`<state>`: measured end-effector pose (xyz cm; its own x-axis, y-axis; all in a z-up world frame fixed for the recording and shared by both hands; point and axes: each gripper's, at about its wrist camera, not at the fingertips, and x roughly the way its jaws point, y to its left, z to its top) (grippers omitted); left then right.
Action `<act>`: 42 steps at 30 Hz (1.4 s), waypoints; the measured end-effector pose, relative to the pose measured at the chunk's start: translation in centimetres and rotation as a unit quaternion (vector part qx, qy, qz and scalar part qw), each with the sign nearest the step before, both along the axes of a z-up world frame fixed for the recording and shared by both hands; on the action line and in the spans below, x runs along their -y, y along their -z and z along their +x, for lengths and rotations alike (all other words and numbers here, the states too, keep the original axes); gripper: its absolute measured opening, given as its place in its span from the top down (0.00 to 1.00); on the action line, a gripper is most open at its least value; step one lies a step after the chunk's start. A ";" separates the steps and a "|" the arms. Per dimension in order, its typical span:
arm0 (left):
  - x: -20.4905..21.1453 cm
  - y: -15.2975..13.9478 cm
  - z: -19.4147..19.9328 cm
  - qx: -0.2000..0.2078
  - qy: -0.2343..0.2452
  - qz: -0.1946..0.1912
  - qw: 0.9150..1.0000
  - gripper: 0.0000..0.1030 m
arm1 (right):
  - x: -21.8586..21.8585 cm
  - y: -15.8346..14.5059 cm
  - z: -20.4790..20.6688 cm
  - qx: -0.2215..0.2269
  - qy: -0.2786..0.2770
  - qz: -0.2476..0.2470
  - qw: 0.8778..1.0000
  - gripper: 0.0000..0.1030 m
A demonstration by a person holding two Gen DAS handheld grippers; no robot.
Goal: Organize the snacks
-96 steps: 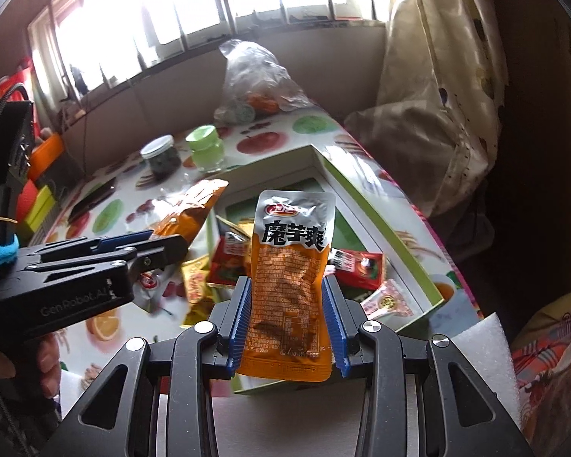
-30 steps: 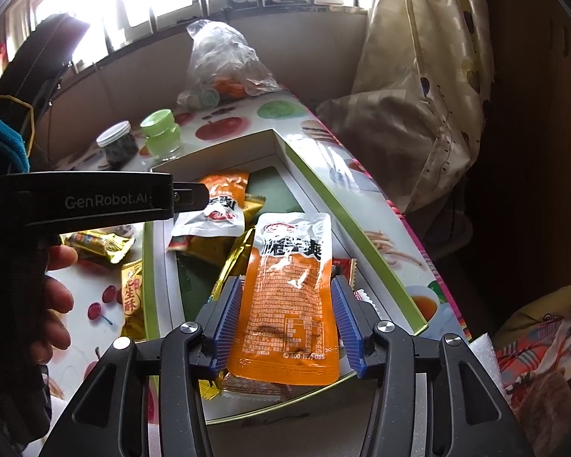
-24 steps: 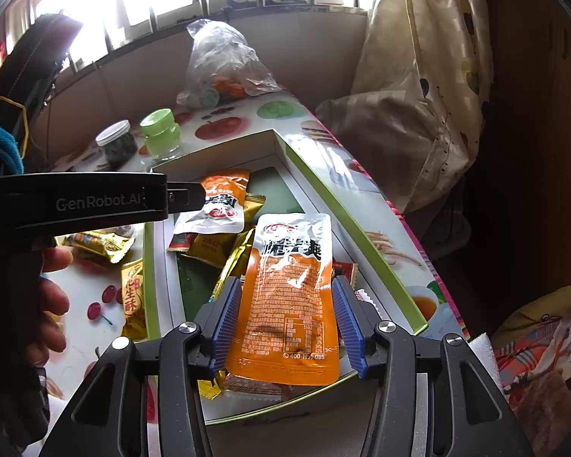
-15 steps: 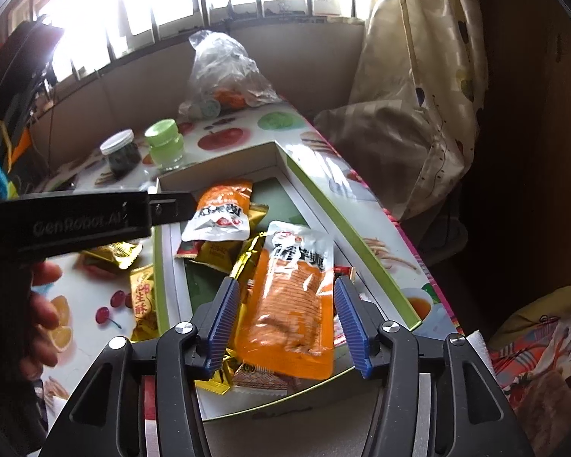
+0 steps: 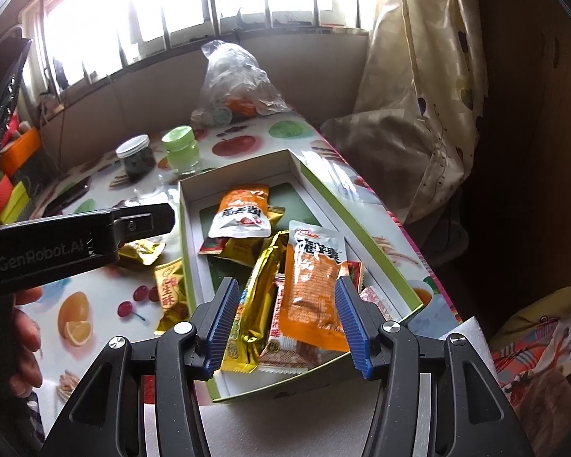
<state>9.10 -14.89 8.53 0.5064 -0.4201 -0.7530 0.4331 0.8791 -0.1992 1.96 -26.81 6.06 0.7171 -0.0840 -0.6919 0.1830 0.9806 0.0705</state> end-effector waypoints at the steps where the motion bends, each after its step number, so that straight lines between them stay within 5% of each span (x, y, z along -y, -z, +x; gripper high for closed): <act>1: -0.2 0.0 -0.1 0.000 -0.001 -0.002 1.000 0.54 | -0.2 -0.1 0.0 0.001 0.000 0.000 1.000 0.49; 28: -7.2 0.5 -3.9 0.010 -0.059 -0.003 0.998 0.54 | -5.1 -0.5 -1.0 0.010 -0.048 0.005 0.999 0.49; 42: -13.0 3.0 -3.7 -0.017 -0.134 -0.010 0.991 0.54 | -8.8 0.8 0.5 -0.013 -0.114 -0.014 0.993 0.49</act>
<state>5.44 -1.90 5.58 0.5763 -0.2884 -0.7647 0.1765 0.9575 -0.2281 2.42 -17.97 5.26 0.7019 0.0594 -0.7097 -0.0435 0.9982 0.0406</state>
